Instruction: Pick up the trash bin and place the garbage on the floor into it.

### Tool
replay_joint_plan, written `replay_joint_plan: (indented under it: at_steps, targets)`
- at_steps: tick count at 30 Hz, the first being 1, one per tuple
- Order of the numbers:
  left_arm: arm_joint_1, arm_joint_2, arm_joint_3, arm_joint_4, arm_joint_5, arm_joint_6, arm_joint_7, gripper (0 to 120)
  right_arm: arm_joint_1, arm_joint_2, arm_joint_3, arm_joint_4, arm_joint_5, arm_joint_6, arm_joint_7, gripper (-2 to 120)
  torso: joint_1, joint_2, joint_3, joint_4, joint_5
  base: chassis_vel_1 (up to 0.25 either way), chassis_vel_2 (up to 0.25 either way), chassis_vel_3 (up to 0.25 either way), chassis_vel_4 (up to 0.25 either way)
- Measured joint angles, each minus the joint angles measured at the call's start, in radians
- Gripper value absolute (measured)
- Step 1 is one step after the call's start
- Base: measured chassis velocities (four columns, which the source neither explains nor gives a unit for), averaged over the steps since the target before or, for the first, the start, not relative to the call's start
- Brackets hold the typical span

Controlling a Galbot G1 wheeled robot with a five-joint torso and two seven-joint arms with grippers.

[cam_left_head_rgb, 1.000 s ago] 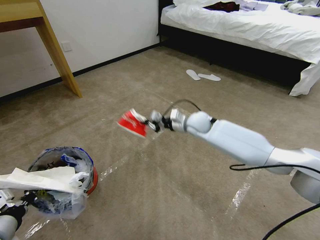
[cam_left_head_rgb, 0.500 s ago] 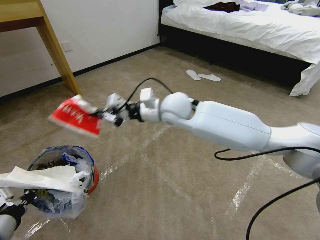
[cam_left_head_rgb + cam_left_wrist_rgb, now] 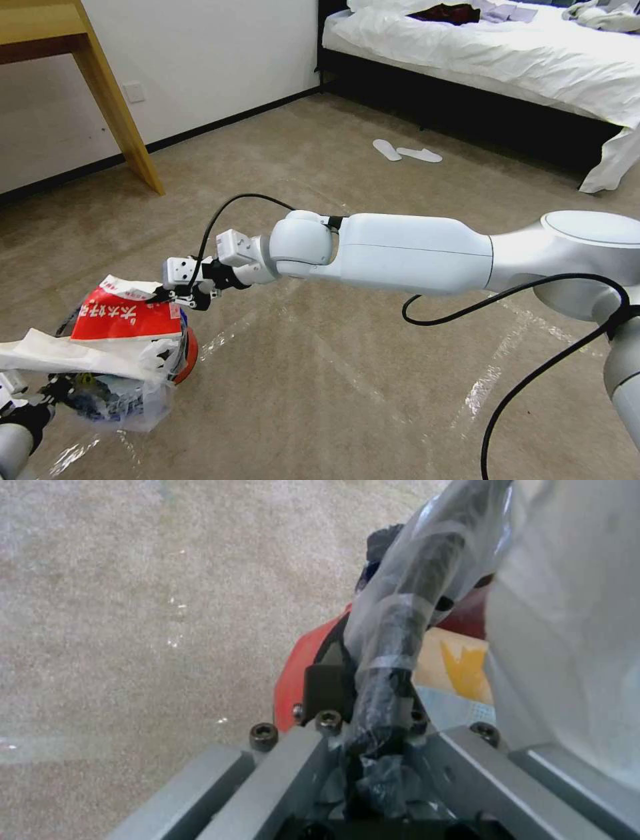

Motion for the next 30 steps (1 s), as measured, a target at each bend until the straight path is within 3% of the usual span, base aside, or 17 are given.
replay_joint_plan:
  at_steps: [19, 30]
  targets:
    - [0.003, -0.018, 0.005, -0.009, 0.004, 0.001, 0.001, 0, 0.016, 0.131, -0.056, -0.112, -0.038, -0.062, 0.036, 0, 0.000, 0.000, 0.000, 0.0001, 0.0000, 0.000, 0.000, 0.000, 0.000]
    - [-0.003, -0.021, 0.006, -0.003, 0.008, 0.001, 0.002, 0, 0.017, 0.146, -0.059, -0.097, -0.027, -0.071, 0.045, 0, 0.000, 0.000, 0.000, 0.0000, 0.0001, 0.000, 0.000, 0.000, 0.000]
